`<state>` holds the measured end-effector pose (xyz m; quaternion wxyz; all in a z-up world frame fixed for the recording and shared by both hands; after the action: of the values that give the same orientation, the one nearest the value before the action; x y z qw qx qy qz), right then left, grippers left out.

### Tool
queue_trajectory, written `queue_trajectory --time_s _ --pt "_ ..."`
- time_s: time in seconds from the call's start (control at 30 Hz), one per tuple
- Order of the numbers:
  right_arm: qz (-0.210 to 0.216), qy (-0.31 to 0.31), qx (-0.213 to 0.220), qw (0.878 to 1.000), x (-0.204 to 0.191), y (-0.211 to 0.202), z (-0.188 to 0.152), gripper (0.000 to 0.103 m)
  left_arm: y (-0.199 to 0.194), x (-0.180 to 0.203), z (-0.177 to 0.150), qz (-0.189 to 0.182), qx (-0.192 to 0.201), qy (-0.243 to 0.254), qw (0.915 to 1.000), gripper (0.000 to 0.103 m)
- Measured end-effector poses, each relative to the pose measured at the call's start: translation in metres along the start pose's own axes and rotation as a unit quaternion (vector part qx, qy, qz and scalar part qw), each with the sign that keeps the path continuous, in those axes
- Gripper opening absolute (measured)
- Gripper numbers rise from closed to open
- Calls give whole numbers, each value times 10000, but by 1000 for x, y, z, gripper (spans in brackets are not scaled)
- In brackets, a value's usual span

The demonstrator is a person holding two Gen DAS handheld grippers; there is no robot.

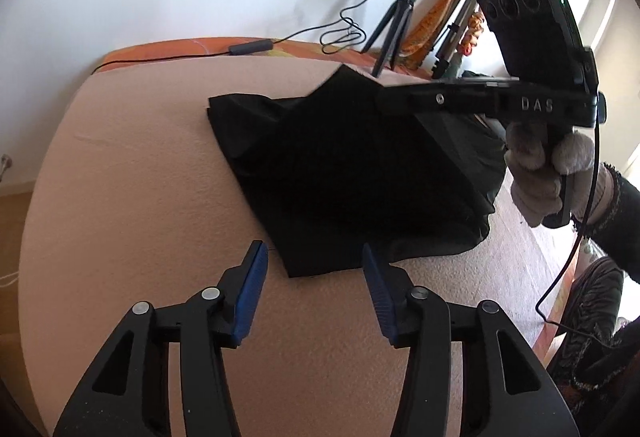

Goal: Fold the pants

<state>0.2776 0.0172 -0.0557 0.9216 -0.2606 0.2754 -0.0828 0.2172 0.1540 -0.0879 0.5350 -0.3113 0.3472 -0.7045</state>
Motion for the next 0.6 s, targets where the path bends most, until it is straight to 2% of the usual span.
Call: queue_trajectory --time_s 0.1,0.2,0.23,0.3,0.33,0.37,0.43,0.53,0.6 --pt "-34 79 117 9999 5 -6 11 0 23 7 3 -106 -337 -50 9994 48" --pt "-99 4 159 9998 6 -13 16 0 33 1 0 -44 -447 -206 9988 48" --pt "-85 -10 143 9999 8 -17 17 0 33 -1 -2 -198 -414 -332 9984 48" --pt "-57 -34 64 10000 7 -13 15 0 36 -2 -2 -757 -476 -657 9938 44" --pt "-64 -35 28 10000 8 -9 14 0 37 1 -1 -976 -548 -712 9912 34" --pt "-59 -13 15 10000 8 -8 13 0 36 3 1 -1236 -598 -791 9874 16" --pt "-49 -10 11 10000 8 -5 12 0 23 5 10 -1585 -485 -986 9812 15" --pt "-74 -71 17 9999 7 -4 13 0 -5 0 28 -1640 -82 -1047 9809 15" --pt "-98 -55 47 9999 9 -5 14 5 -14 -5 33 -1286 10 -932 9873 15"
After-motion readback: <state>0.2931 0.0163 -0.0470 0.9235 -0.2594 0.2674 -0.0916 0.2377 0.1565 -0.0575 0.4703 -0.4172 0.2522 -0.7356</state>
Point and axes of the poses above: each gripper's, at about its wrist camera, not at the fingertips, and y roughly the way its jaws point, x to its right, z to its top, the point moved 3 cm from there along y, roughly the way its jaws point, and after that the axes turned 15 degrees about z, right-handed, at the moved point
